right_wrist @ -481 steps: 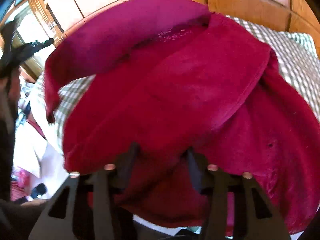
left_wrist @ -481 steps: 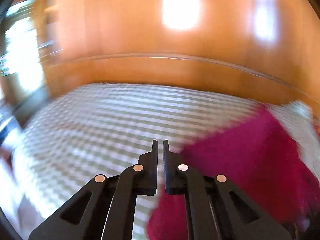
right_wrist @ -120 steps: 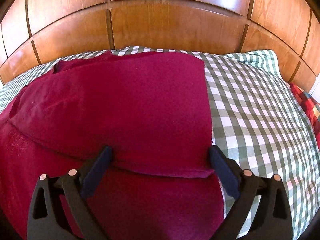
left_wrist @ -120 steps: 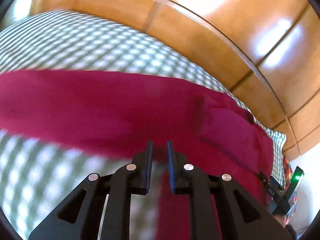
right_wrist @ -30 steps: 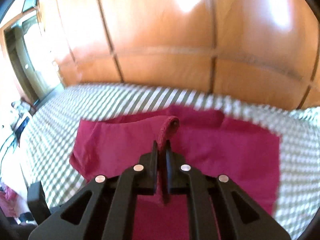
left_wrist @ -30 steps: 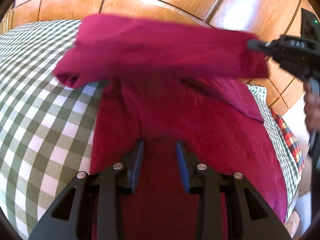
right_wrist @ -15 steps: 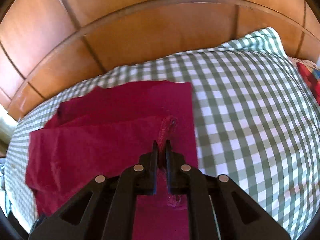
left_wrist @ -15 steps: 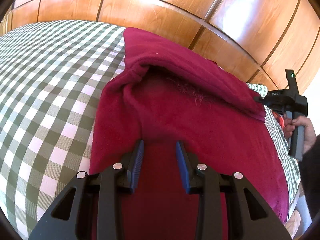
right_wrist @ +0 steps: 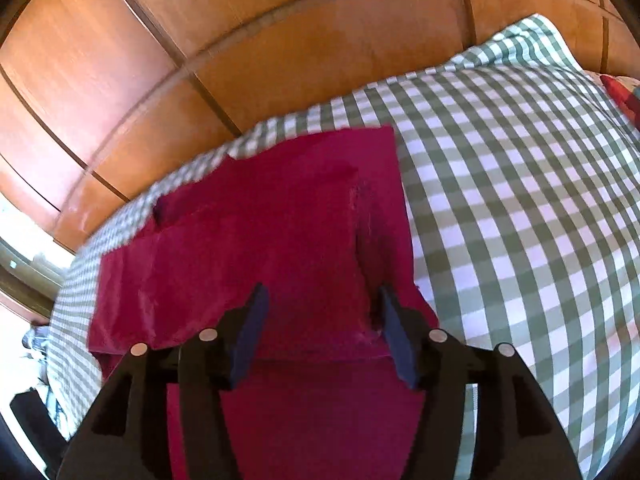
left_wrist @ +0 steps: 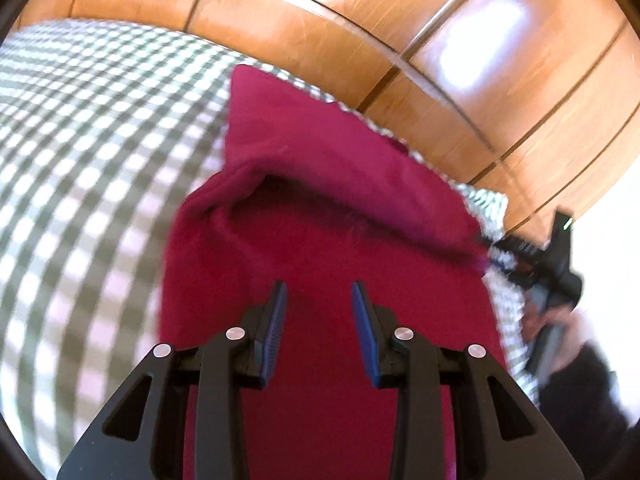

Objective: Fold small clothes

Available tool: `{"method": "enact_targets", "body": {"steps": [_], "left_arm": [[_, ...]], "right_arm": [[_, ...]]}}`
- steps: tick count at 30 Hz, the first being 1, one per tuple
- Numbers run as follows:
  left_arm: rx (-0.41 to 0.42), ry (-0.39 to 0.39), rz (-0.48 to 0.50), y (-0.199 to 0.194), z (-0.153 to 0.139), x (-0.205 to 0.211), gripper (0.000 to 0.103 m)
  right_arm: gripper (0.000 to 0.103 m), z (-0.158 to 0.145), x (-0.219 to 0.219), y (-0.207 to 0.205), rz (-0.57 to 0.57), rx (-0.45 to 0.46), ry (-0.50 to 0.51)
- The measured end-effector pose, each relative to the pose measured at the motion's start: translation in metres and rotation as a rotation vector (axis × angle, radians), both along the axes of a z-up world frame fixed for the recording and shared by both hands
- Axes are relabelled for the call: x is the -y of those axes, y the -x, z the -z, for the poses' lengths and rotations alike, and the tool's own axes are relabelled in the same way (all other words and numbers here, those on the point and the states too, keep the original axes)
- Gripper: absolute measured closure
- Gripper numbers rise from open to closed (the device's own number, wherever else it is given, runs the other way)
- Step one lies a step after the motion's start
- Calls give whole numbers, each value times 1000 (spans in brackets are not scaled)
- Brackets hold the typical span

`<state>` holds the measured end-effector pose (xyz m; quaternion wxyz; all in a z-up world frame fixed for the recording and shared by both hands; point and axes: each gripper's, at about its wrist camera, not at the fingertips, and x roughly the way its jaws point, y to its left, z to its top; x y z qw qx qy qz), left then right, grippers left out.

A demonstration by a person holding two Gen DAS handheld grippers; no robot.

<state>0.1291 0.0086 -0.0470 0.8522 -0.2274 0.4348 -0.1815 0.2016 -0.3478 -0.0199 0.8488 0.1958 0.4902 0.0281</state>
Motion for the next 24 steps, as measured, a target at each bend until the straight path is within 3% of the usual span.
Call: {"method": "enact_targets", "body": {"steps": [2, 6, 10, 13, 15, 20, 22, 23, 24], "left_arm": [[10, -2, -12, -18, -5, 7, 70], [-27, 10, -128, -54, 1, -3, 70], [-46, 106, -309, -62, 6, -43, 70], [-81, 79, -323, -55, 19, -50, 70], [-81, 65, -303, -46, 22, -51, 70], [-55, -52, -305, -24, 6, -53, 70], [7, -60, -294, -23, -13, -52, 70], [32, -65, -289, -25, -19, -50, 71], [52, -70, -280, -26, -24, -48, 70]], "right_arm": [[60, 3, -4, -1, -2, -6, 34], [91, 0, -3, 3, -11, -13, 102], [97, -16, -7, 15, -56, 53, 105], [98, -2, -21, 14, -82, 25, 183], [97, 12, -23, 12, -79, 7, 195], [93, 2, -20, 17, -50, 22, 211], [75, -10, -21, 22, -37, 49, 251], [55, -16, -22, 26, -25, 74, 263], [51, -24, -22, 29, -14, 102, 266]]}}
